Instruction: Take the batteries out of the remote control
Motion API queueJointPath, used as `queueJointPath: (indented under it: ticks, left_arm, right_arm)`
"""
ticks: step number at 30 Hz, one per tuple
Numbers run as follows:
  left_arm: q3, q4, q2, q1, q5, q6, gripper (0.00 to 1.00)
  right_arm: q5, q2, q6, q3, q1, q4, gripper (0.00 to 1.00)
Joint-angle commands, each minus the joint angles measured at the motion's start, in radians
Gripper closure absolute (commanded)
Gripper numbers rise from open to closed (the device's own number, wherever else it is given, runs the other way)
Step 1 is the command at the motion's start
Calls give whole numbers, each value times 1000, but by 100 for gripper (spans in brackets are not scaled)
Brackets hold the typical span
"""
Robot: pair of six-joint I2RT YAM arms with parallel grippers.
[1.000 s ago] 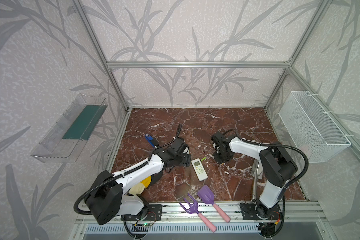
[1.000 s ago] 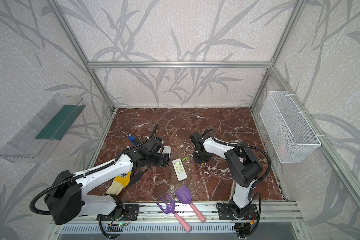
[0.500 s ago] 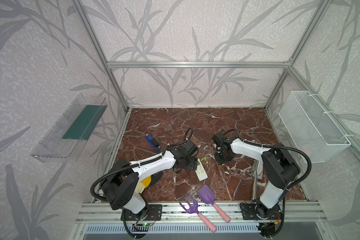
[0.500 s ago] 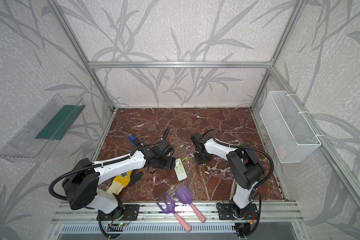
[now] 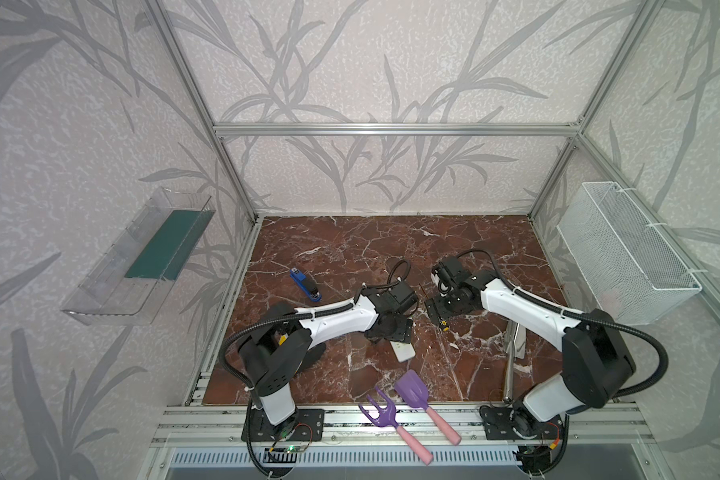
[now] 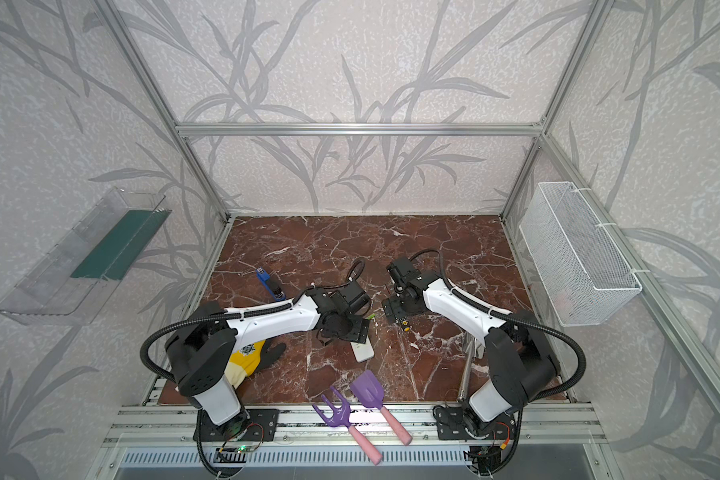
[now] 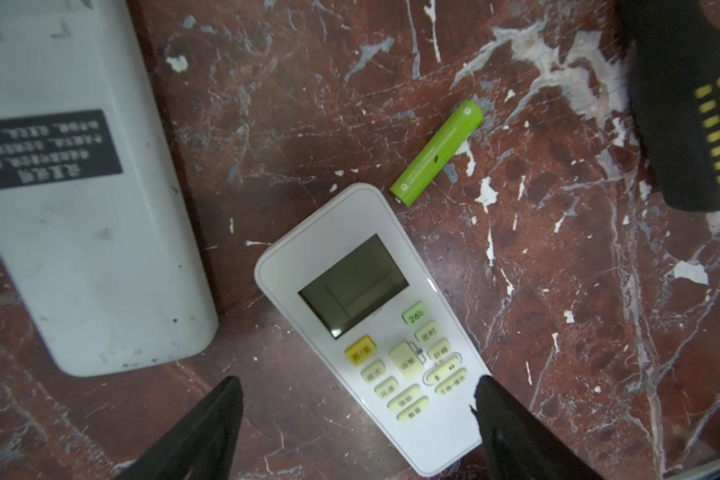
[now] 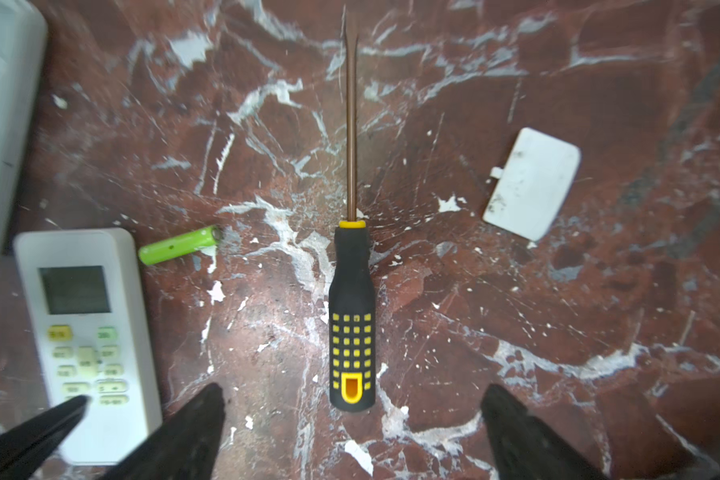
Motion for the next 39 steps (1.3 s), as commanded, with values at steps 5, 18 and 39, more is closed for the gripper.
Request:
queueJointPath:
  ticks: [5, 18, 39]
  left_arm:
    - [64, -62, 69, -16, -10, -39, 12]
    - [111, -87, 143, -24, -35, -35, 19]
    - [153, -137, 169, -24, -50, -9, 17]
  right_arm:
    - [69, -170, 14, -23, -11, -51, 1]
    - [108, -363, 32, -106, -13, 39, 1]
    - [51, -371, 39, -188, -13, 88, 1]
